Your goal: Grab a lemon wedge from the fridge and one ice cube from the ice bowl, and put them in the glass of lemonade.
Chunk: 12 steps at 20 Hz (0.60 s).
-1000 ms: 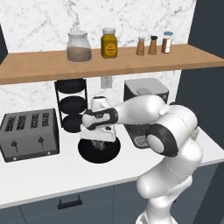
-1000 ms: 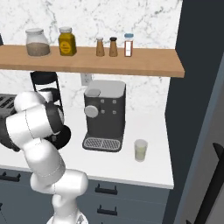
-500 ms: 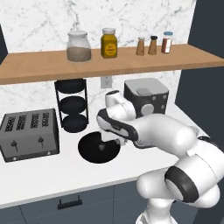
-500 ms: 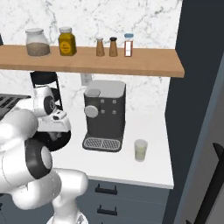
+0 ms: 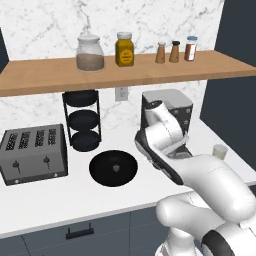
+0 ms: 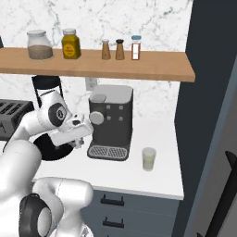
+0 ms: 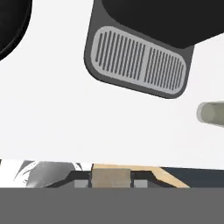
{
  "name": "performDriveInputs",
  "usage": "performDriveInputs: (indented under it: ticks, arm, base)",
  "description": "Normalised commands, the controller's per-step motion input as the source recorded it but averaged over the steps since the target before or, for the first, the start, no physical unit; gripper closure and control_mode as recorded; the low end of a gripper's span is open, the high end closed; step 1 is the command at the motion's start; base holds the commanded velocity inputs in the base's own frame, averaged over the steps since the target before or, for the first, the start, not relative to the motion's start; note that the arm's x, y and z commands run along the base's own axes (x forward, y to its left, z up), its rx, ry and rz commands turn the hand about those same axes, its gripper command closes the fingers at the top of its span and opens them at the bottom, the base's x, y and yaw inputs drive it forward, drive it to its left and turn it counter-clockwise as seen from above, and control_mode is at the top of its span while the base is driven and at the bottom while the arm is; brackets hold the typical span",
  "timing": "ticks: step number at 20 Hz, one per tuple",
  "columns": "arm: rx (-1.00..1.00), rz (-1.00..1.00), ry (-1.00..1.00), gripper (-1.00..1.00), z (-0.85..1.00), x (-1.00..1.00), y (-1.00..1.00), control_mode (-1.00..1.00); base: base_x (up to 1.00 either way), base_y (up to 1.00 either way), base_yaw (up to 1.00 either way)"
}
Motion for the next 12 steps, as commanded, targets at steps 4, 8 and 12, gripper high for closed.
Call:
performDriveInputs:
  ticks: [4,8,12]
  arm:
    - [0.0,0.13,0.02,1.0,0.03,0.0,-1.0,-1.0]
    - [0.0,0.06,0.05,1.0,0.05,0.02,-1.0,-1.0]
    - [0.0,0.0,0.11,1.0,0.0,0.23,-1.0,-1.0]
  base:
    - [0.0,0.0,0.0]
    - [0.0,0.0,0.0]
    - [0.0,0.0,0.0]
